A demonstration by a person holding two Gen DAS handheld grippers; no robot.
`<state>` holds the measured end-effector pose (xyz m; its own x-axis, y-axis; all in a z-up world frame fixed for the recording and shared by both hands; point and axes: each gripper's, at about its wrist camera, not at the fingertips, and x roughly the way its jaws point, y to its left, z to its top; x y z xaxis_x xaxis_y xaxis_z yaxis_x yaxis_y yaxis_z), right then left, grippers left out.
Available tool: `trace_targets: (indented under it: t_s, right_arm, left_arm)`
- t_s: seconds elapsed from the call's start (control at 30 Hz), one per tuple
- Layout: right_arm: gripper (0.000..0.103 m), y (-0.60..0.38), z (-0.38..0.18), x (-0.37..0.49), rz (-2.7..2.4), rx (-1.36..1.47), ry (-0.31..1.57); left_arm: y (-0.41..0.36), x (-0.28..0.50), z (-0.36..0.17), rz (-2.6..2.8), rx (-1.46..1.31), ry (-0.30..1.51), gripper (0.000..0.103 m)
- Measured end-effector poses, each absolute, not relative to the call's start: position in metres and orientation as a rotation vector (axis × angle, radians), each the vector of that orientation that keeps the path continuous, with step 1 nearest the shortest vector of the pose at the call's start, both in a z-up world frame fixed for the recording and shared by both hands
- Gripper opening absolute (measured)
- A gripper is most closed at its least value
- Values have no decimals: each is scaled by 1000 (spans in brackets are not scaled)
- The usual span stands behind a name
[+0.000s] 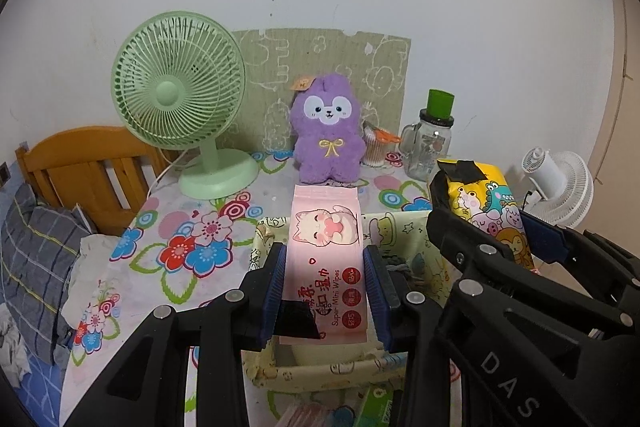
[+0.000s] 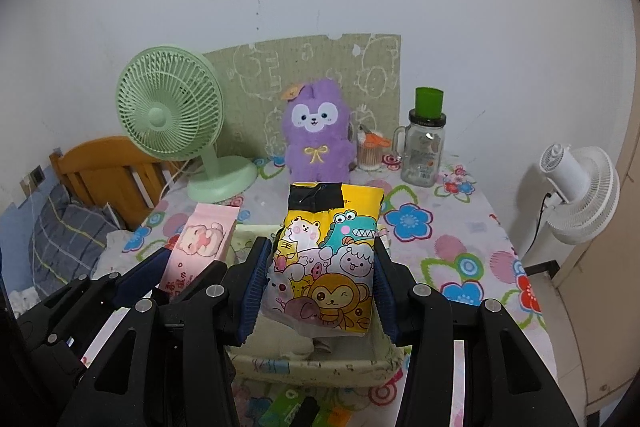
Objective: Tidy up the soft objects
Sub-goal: 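Lower both packs into the yellow box and open both tools, then withdraw both tools from the box toward the remaining items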
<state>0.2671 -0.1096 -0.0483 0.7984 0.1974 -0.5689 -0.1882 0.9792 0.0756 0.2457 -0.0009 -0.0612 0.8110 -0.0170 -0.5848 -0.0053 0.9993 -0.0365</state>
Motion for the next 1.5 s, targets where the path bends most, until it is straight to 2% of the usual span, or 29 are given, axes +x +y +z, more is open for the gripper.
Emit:
trace_targets:
  t_s: [0.53,0.57,0.67,0.8,0.93,1.1,1.17,1.2,1.4,1.5]
  right_arm:
    - [51,-102,-79,305,227,15,663]
    - [51,-101,-81,307,229,15,667]
    - [51,-98,-87,312,231,10,683]
    - [51,-94,-95,318,242,10,698]
    - [53,-90,-102,325,248,8,714]
    - [58,-86,-110,331,267,7,735]
    - [76,-85,-111,333,262,5,739]
    - [79,-85,-111,333,255,4,736]
    - [81,-87,-108,330,244,4,742]
    - [90,-89,-104,324,238,10,731]
  left_arm:
    - [7,283,-95,-39,-73,715,41]
    - [7,284,-97,-37,-71,722,43]
    - [8,289,-104,-41,-73,740,64]
    - [11,292,-109,-53,-72,757,73]
    - [12,294,-113,-72,-65,765,76]
    - [13,296,-115,-77,-57,766,79]
    - [12,296,-115,-83,-54,764,82]
    - [11,295,-115,-83,-51,764,82]
    - [10,293,-113,-79,-44,758,85]
    - [8,287,-108,-71,-36,740,86]
